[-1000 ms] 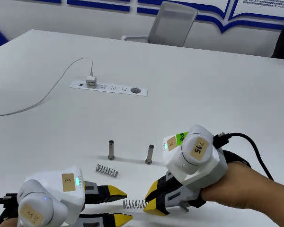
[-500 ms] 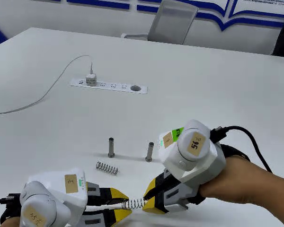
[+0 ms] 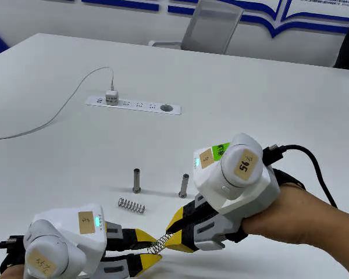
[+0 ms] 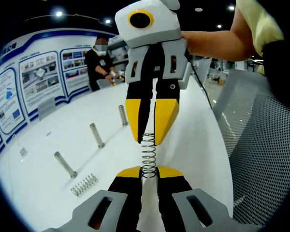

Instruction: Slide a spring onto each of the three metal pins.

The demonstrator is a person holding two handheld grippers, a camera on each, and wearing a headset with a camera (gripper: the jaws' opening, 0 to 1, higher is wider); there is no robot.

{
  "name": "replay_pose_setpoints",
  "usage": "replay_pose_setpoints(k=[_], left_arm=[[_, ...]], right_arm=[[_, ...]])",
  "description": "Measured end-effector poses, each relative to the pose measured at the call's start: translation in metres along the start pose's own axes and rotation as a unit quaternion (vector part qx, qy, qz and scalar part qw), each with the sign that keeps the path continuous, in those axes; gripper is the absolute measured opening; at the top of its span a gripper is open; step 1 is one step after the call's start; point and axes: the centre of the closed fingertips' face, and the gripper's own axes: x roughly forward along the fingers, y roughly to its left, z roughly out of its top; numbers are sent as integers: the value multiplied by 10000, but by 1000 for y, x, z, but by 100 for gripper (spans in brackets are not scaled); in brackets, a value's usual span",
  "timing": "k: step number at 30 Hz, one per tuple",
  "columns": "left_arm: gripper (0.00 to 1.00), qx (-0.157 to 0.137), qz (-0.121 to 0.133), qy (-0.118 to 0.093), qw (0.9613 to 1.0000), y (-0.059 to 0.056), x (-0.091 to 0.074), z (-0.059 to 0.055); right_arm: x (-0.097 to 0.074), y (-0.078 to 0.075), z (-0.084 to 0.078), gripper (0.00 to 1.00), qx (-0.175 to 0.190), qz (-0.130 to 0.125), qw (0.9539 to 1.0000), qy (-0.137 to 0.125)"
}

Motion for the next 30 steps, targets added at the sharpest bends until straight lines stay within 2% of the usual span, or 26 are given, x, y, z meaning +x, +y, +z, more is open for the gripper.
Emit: replay_pose_setpoints(k=[8, 21, 30], left_arm=[[11, -73, 28, -66, 9999, 2, 0, 4], [11, -190, 44, -173, 9997, 3, 2, 12], [11, -345, 1, -232, 9991, 2, 4, 12]], right_arm=[[0, -1, 13, 12, -43, -46, 9997, -234], [1, -1, 24, 12, -60, -87, 9989, -457], [3, 1, 22, 13, -71, -86, 9990, -430]])
